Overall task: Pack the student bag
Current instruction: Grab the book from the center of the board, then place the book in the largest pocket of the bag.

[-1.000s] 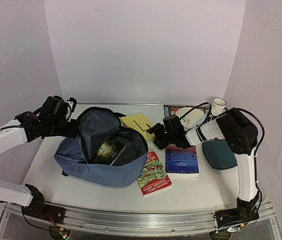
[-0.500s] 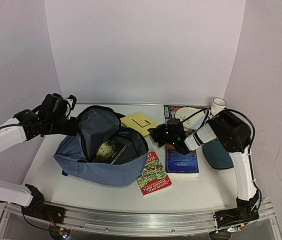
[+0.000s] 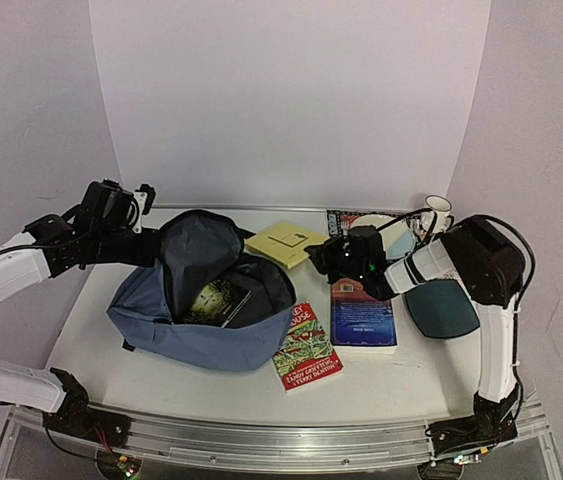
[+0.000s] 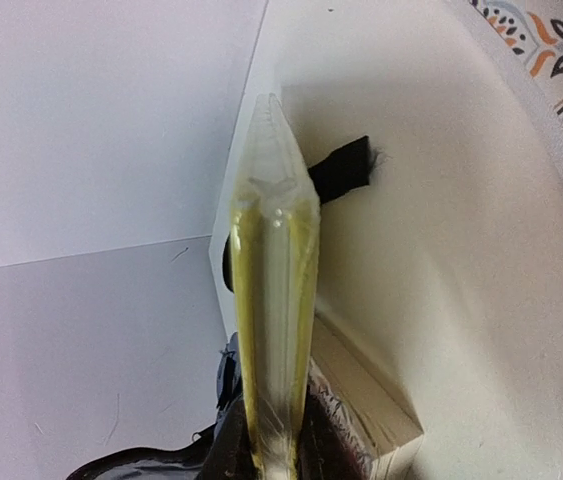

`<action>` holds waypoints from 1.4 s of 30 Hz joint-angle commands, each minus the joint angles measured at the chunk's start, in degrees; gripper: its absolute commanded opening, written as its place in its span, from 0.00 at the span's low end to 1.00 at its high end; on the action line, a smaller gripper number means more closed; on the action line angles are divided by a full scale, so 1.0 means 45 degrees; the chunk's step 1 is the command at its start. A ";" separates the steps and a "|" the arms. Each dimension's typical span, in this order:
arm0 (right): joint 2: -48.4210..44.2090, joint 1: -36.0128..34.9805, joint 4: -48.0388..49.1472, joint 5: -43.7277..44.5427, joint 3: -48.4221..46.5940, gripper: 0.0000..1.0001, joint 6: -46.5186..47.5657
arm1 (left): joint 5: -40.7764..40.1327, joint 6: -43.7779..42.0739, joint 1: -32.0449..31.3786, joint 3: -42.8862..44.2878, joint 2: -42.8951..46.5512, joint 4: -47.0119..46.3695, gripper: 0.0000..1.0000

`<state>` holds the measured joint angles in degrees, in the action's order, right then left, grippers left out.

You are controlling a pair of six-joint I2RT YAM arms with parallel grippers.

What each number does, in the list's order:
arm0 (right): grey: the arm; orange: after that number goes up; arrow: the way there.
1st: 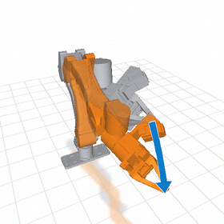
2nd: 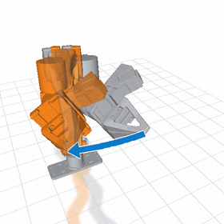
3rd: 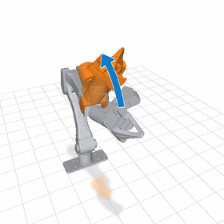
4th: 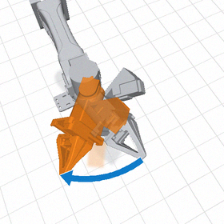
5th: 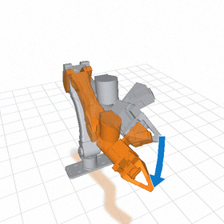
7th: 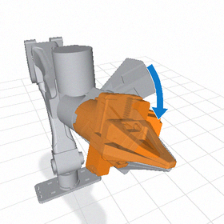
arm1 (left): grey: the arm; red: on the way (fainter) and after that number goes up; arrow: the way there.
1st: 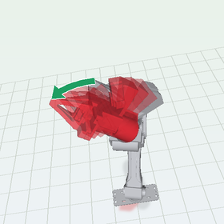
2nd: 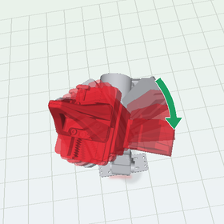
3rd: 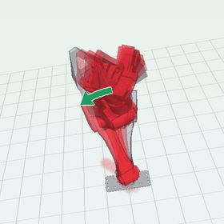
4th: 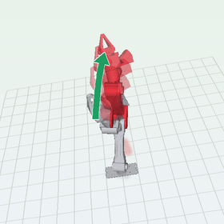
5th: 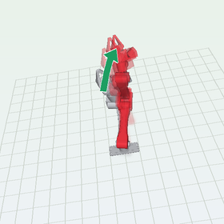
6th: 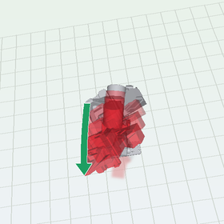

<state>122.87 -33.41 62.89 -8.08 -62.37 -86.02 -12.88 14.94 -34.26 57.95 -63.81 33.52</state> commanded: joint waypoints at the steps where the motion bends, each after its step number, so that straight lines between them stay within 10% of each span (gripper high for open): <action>1: -0.2510 0.0172 0.1182 -0.0443 0.0497 0.00 0.0621 | 0.0563 -0.0228 0.0134 0.0725 0.0283 -0.0966 0.00; 18: -0.8453 0.0317 -0.3442 -0.1985 0.2871 0.00 0.2064 | 0.0843 0.0196 0.0133 0.1163 -0.0639 -0.2108 0.00; 42: -1.0050 -0.2063 -0.6844 -0.1960 0.2872 0.00 0.2884 | 0.0770 0.1368 0.0133 0.1358 -0.1253 -0.4045 0.00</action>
<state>76.75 -39.24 25.04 -16.05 -46.98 -73.89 -10.44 20.10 -34.06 61.19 -69.95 23.94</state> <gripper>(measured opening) 0.120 0.024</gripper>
